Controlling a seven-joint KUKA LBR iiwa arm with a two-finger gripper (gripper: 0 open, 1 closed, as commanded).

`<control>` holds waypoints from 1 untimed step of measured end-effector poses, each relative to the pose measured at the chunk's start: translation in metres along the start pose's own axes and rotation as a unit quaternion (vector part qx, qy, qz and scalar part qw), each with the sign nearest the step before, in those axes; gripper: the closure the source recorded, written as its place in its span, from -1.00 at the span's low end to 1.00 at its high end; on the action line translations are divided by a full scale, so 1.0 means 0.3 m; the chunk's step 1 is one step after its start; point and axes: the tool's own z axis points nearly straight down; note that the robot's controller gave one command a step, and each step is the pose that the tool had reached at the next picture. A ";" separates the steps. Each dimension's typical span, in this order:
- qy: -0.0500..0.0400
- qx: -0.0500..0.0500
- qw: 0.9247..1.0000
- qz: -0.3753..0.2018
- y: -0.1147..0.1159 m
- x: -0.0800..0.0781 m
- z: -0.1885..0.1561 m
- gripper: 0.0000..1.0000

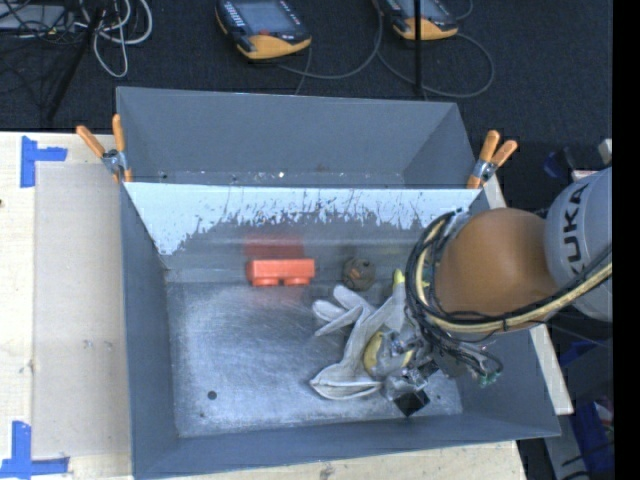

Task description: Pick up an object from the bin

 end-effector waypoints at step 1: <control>-0.004 0.003 1.000 -0.013 -0.022 -0.015 -0.123 1.00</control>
Offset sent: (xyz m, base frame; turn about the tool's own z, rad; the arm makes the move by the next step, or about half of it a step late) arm -0.0105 -0.0078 0.0466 0.0450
